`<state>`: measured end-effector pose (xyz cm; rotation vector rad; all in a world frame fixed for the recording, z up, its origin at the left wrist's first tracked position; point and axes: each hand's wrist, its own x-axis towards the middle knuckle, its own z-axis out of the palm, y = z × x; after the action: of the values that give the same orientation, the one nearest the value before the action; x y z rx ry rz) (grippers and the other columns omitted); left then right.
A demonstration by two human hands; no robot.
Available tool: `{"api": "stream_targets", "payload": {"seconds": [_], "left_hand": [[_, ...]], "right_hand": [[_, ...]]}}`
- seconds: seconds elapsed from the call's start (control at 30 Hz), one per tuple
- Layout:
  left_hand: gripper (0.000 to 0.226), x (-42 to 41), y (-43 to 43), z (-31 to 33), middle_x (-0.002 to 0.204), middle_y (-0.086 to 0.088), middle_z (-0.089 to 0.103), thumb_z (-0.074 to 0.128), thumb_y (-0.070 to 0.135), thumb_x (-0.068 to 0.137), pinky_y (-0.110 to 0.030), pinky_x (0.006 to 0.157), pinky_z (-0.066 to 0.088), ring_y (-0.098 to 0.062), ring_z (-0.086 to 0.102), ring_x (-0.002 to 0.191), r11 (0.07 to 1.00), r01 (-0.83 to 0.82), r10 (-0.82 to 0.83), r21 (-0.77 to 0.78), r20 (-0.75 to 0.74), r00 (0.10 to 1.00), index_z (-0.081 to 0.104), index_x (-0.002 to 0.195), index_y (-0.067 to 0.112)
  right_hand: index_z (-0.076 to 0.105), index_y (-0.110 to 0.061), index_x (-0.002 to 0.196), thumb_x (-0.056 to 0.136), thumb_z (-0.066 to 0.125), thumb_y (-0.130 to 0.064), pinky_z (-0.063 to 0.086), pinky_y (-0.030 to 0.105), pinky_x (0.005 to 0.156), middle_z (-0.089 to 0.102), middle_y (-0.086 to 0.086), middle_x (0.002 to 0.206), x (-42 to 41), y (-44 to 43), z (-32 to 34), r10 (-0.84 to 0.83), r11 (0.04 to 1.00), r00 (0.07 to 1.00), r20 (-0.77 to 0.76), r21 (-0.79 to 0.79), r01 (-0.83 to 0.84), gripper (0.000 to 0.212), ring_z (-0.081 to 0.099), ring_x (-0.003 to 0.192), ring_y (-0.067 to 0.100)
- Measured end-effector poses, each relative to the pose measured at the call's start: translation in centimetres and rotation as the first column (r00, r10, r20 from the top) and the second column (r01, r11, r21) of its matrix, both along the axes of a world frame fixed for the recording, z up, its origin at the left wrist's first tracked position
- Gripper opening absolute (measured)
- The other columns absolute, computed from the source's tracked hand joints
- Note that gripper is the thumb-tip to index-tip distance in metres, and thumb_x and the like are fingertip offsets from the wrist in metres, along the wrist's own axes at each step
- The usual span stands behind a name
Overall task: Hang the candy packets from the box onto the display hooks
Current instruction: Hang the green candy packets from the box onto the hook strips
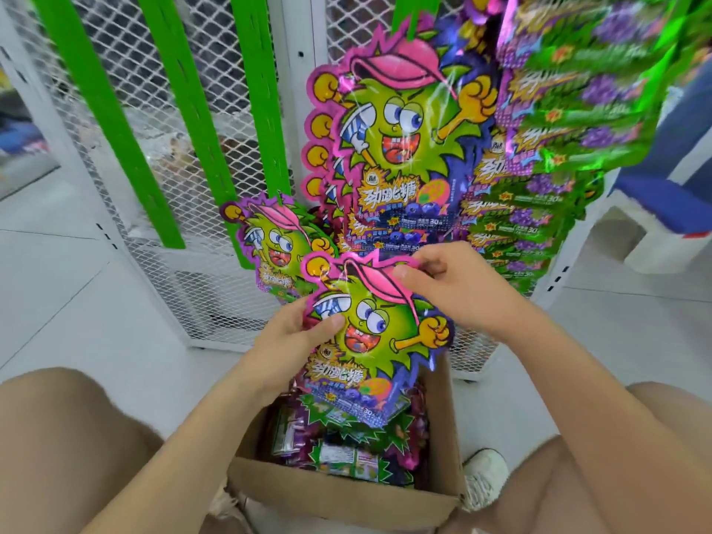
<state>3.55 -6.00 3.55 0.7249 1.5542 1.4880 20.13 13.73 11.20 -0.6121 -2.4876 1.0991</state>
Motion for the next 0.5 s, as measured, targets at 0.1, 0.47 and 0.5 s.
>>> {"api": "stream_targets", "payload": {"seconds": [0.1,0.47,0.5], "left_hand": [[0.032,0.6,0.1,2.8,0.124,-0.009,0.078,0.067,0.008,0.100,-0.033,0.094,0.061,-0.028,0.074,0.117,0.996,-0.065,0.065,0.067,-0.006,0.998,0.066,0.132,0.008],[0.049,-2.1,5.0,20.0,0.110,0.000,0.074,0.052,0.015,0.068,-0.048,0.100,0.052,-0.023,0.068,0.108,0.863,-0.288,0.428,0.414,-0.300,0.852,0.077,0.110,0.025],[0.043,-2.1,5.9,22.1,0.107,0.004,0.073,0.052,0.017,0.074,-0.045,0.099,0.052,-0.018,0.067,0.106,0.821,-0.315,0.495,0.476,-0.318,0.808,0.076,0.109,0.024]], "right_hand": [[0.068,-0.021,0.085,0.100,0.069,-0.037,0.051,0.052,0.071,0.064,0.009,0.073,0.7,-1.0,2.4,0.041,0.999,0.992,-0.119,-0.011,-0.043,0.022,0.055,0.070,0.011],[0.080,-0.019,0.100,0.093,0.080,-0.027,0.046,0.011,0.072,0.072,-0.019,0.081,-1.0,-0.3,15.8,0.075,0.876,0.869,-0.489,0.449,0.176,0.011,0.066,0.076,-0.005],[0.081,-0.017,0.098,0.089,0.083,-0.029,0.050,0.013,0.074,0.075,-0.016,0.083,-1.6,0.2,16.7,0.061,0.861,0.832,-0.551,0.451,0.236,0.014,0.069,0.077,-0.005]]}}
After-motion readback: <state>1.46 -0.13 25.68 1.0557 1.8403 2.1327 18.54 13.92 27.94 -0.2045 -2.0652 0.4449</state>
